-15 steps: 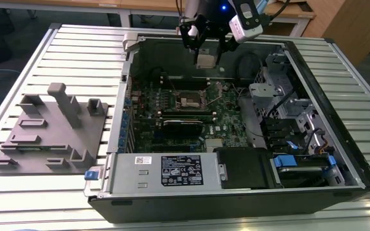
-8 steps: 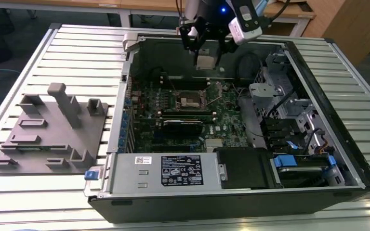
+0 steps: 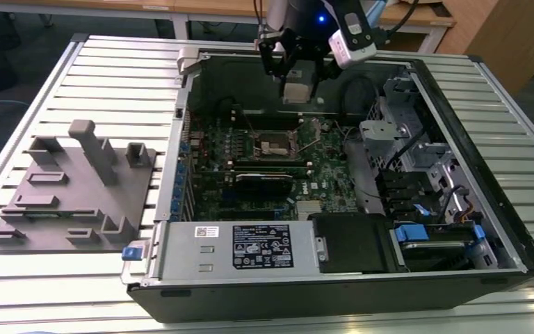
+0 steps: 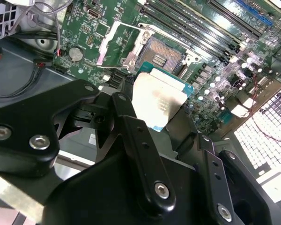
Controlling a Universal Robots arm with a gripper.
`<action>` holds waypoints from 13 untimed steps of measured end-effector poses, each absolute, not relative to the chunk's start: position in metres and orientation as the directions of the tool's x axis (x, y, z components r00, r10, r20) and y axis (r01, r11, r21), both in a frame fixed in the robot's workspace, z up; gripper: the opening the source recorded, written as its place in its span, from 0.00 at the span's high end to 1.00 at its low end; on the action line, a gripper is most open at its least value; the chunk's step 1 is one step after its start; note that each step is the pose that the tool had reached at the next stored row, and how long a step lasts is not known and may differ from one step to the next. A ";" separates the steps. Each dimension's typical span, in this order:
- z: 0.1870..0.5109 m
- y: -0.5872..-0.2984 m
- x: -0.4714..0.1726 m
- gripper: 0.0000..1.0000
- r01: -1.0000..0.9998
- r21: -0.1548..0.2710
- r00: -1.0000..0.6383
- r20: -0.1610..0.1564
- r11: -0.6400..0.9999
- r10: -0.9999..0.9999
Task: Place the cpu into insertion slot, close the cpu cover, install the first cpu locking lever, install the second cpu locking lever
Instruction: 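Place the cpu into insertion slot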
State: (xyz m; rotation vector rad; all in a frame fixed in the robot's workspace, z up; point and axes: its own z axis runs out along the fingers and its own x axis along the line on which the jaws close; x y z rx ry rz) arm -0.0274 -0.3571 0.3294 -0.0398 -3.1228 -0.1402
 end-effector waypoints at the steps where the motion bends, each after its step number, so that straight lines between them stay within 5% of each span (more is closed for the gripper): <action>1: 0.329 -0.357 -0.027 0.46 0.026 0.089 -1.000 0.017 0.996 0.025; 13: 0.325 -0.357 -0.027 0.46 0.026 0.090 -1.000 0.016 0.996 0.025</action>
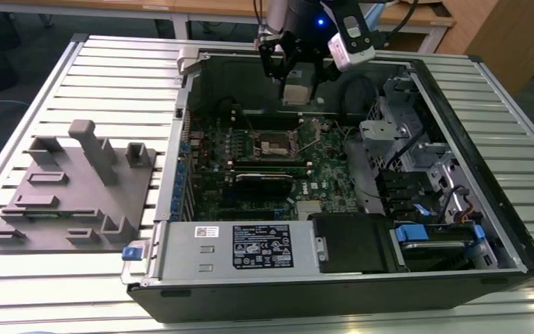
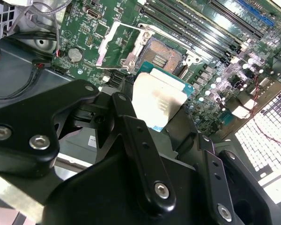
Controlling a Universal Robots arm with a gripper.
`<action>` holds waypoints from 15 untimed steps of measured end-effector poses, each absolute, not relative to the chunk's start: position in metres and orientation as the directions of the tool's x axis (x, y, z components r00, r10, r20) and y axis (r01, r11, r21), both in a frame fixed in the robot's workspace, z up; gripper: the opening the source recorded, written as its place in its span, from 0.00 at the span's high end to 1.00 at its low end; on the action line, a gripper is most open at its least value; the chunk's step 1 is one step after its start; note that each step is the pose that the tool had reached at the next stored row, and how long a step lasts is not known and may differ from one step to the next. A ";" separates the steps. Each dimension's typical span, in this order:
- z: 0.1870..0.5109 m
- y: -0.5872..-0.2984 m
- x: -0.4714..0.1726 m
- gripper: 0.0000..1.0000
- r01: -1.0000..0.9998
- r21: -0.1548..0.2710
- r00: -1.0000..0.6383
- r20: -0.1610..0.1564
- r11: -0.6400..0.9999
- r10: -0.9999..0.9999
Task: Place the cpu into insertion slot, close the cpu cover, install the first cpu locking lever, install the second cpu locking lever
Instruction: 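Place the cpu into insertion slot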
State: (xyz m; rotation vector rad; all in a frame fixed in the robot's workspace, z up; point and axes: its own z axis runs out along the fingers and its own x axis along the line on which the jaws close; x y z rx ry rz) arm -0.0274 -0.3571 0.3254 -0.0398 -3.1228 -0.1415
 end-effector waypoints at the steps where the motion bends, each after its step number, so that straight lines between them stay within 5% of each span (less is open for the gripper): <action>1: 0.325 -0.357 -0.027 0.46 0.026 0.090 -1.000 0.016 0.996 0.025; 15: 0.318 -0.357 -0.027 0.46 0.026 0.090 -1.000 0.016 0.996 0.025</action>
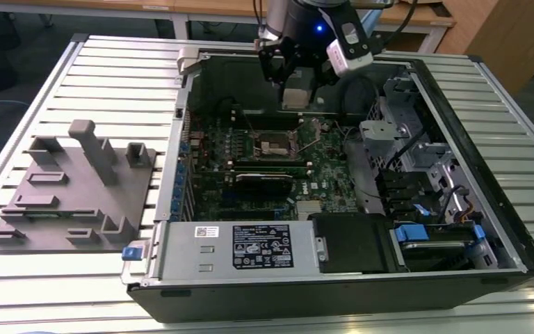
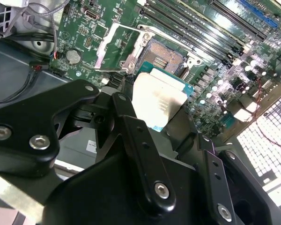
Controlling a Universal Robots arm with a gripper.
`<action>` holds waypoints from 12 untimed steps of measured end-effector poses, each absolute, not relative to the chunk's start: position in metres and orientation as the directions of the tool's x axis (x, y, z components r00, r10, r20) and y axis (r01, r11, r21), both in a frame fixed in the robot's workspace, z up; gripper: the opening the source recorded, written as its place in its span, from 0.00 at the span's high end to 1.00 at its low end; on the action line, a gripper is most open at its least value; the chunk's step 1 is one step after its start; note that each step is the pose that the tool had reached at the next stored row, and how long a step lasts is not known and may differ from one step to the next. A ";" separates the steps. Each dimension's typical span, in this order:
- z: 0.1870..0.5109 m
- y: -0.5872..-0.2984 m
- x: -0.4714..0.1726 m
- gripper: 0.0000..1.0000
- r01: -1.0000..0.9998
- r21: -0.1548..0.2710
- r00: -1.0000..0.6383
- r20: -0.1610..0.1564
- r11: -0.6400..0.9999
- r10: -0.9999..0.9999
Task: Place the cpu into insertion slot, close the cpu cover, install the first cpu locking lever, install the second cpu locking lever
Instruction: 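Place the cpu into insertion slot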
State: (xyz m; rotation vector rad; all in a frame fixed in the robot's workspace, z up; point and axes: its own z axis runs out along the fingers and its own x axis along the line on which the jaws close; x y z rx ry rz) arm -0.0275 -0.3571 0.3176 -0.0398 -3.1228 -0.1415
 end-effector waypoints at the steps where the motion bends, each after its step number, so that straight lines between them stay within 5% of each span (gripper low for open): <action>1: 0.317 -0.357 -0.027 0.46 0.026 0.090 -1.000 0.016 0.996 0.025; 12: 0.310 -0.357 -0.027 0.46 0.026 0.090 -1.000 0.016 0.996 0.025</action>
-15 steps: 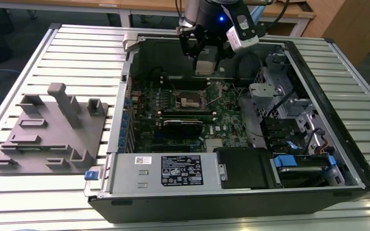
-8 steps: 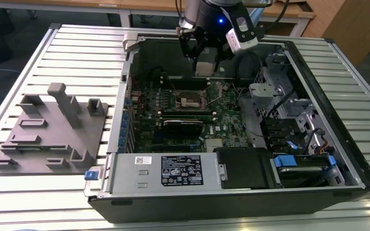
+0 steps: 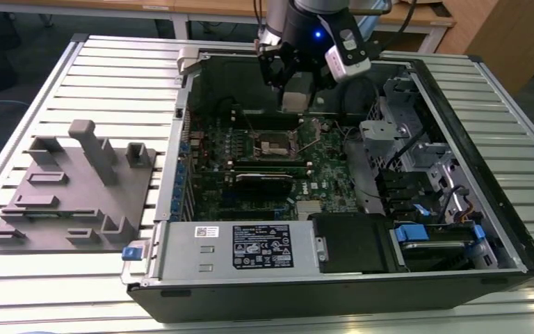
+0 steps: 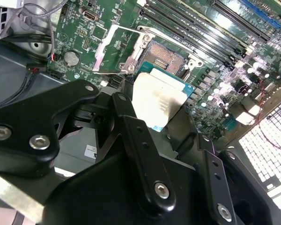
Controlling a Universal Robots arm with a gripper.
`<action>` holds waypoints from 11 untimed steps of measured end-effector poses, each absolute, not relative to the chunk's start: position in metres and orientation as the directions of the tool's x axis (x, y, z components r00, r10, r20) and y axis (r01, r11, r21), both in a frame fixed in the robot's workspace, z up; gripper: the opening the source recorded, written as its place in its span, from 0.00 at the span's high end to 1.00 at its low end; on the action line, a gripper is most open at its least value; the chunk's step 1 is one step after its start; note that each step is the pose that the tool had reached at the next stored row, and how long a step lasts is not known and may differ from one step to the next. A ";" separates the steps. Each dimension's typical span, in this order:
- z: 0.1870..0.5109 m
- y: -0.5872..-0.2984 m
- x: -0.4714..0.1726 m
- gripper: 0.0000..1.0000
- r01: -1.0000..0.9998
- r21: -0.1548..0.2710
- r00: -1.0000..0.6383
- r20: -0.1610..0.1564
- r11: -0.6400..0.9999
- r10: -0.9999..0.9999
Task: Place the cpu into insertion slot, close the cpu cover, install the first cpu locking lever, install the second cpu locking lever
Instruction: 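Place the cpu into insertion slot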
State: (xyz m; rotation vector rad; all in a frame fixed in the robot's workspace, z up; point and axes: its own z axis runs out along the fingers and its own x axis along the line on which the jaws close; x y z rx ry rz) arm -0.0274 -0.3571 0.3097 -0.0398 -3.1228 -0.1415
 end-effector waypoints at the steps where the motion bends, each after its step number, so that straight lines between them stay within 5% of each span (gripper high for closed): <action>1: 0.309 -0.357 -0.027 0.46 0.026 0.090 -1.000 0.016 0.996 0.025; 11: 0.307 -0.357 -0.028 0.46 0.026 0.090 -1.000 0.016 0.996 0.025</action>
